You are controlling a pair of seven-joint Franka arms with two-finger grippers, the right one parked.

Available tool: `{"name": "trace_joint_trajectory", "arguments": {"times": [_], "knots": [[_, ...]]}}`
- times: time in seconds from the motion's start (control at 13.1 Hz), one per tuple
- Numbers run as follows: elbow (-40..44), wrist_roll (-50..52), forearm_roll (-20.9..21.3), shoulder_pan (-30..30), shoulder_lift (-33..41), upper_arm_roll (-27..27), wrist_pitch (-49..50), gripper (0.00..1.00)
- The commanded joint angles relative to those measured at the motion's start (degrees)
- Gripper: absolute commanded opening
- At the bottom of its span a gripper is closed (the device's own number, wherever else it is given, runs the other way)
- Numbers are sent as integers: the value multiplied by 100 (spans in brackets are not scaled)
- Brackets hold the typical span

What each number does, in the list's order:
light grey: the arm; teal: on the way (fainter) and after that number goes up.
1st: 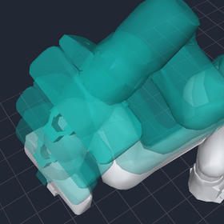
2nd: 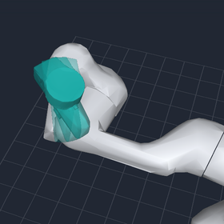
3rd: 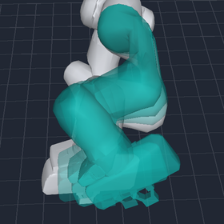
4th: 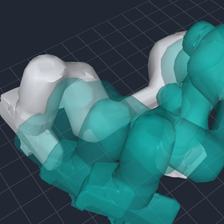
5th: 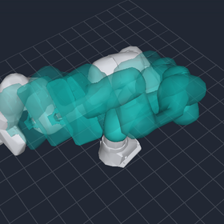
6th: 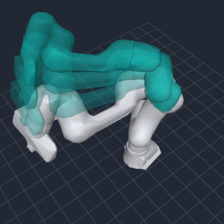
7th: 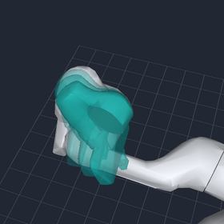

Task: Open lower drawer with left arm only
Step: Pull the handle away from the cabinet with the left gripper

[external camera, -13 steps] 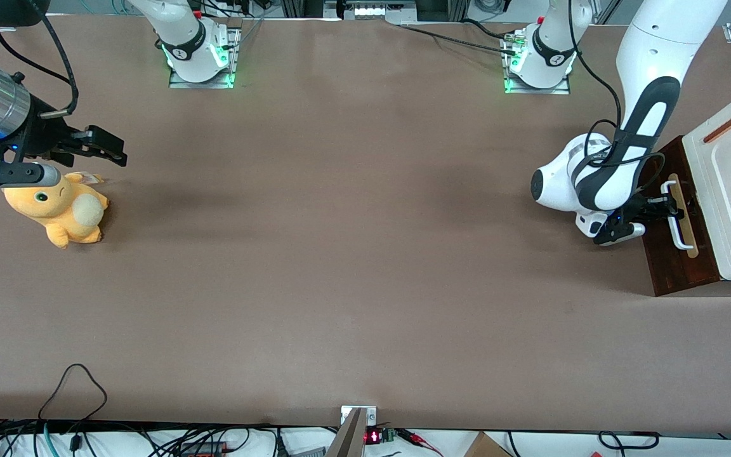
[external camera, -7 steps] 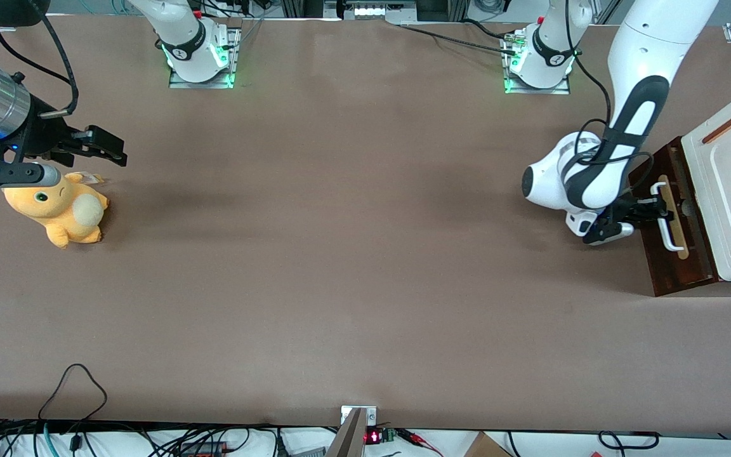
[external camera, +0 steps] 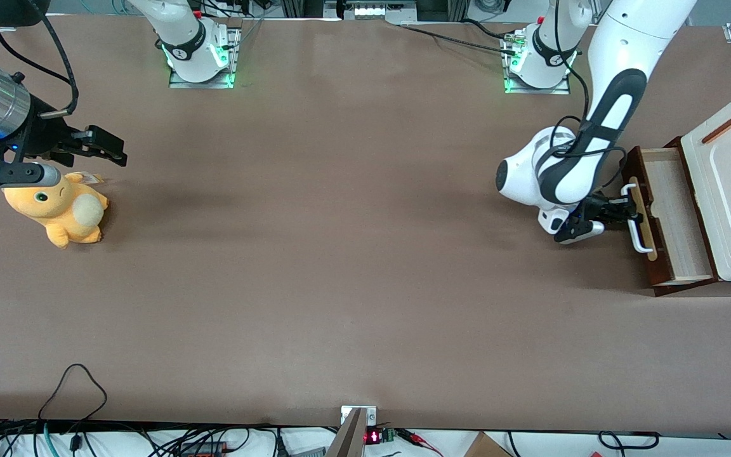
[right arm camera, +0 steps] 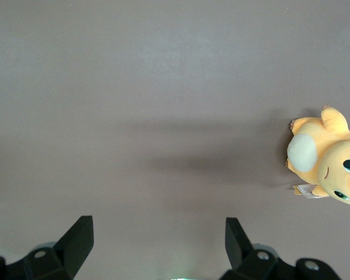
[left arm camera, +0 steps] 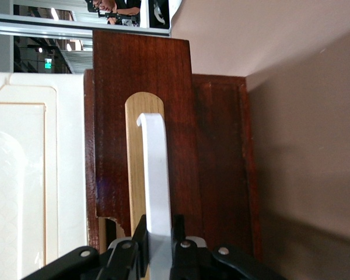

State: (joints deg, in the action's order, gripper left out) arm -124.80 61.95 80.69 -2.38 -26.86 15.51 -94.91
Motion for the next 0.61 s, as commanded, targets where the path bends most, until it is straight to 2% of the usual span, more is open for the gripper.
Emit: {"name": "trace_joint_trajectory", "arguments": {"times": [0.0,0.15,0.23,0.31,0.38,0.46,0.53], "knots": [[325,-227,-264,-289,-74,250,-116,0],[325,-236,-265,-289,-74,286,-116,2],[316,-288,-273,-289,-74,286,-116,9],[325,-375,-265,-289,-65,286,-116,30],[316,-489,-265,-281,-56,278,-107,74],[325,-534,-256,-254,-30,277,-133,99],[316,-534,-256,-245,-4,277,-194,100]]}}
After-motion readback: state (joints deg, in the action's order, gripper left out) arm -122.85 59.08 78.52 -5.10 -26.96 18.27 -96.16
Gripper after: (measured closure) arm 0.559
